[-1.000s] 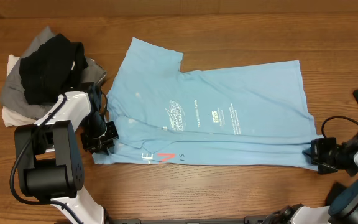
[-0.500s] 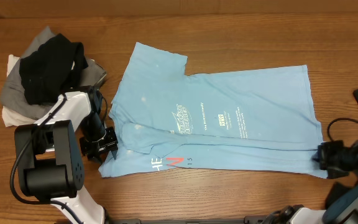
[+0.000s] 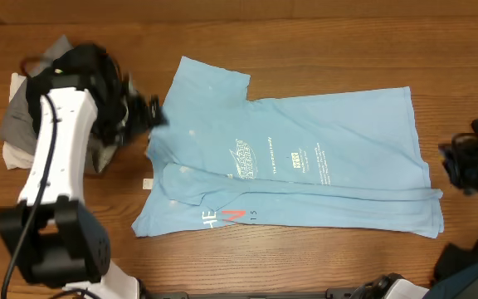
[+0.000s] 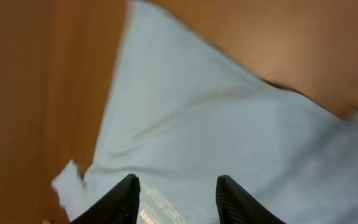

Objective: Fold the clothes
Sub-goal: 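Move both grippers to the shirt's top corners and grasp them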

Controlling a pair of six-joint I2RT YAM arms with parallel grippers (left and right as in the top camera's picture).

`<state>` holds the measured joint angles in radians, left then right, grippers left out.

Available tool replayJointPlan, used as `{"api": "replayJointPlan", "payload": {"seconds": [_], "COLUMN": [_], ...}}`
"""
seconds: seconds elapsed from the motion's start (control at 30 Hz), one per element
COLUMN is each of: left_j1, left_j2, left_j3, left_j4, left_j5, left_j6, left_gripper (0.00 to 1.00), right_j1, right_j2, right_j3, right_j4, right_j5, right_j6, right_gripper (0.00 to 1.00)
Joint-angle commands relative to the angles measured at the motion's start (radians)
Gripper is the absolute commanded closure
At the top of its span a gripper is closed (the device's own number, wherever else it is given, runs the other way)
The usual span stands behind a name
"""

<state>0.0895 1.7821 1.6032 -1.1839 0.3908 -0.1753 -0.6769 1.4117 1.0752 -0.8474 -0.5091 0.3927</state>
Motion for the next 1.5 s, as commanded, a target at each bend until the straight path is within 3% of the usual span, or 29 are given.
{"api": "replayJointPlan", "payload": {"seconds": [0.0,0.1,0.3,0.6,0.8,0.9,1.33,1.4,1.47], "left_j1": [-0.026,-0.056,-0.145,-0.169,-0.169,-0.169,-0.219,-0.226,-0.229], "left_j2": [-0.019,0.016,0.169,0.469,0.502,0.502,0.586,0.602,0.615], "left_j3": [0.034,0.034,0.036,0.100,0.109,0.109,0.109,0.109,0.109], "left_j4": [0.118,0.244,0.512,0.689,0.730,0.765,0.929,0.933,0.924], "left_j5": [0.248,0.079,-0.095,-0.117,-0.246,-0.254,-0.320,-0.323,-0.323], "left_j6": [0.073,-0.087,-0.170,-0.100,-0.080,-0.016,0.072,0.074,0.070], "left_gripper": [0.02,0.07,0.09,0.05,0.03,0.02,0.11,0.15,0.28], "right_j1": [0.069,0.122,0.183,0.185,0.185,0.185,0.185,0.185,0.185], "right_j2": [-0.019,-0.018,-0.018,-0.017,-0.009,-0.007,-0.007,-0.007,-0.007], "right_j3": [0.047,0.047,0.046,0.046,0.044,0.043,0.043,0.043,0.043], "right_j4": [0.040,0.081,0.105,-0.003,-0.032,-0.029,-0.074,-0.083,-0.087], "right_j5": [-0.122,-0.122,-0.109,-0.039,-0.003,0.001,0.024,0.041,0.048], "right_j6": [-0.087,-0.082,-0.083,-0.087,-0.088,-0.087,-0.088,-0.088,-0.088], "right_gripper": [0.53,0.51,0.48,0.48,0.48,0.48,0.48,0.48,0.49]}}
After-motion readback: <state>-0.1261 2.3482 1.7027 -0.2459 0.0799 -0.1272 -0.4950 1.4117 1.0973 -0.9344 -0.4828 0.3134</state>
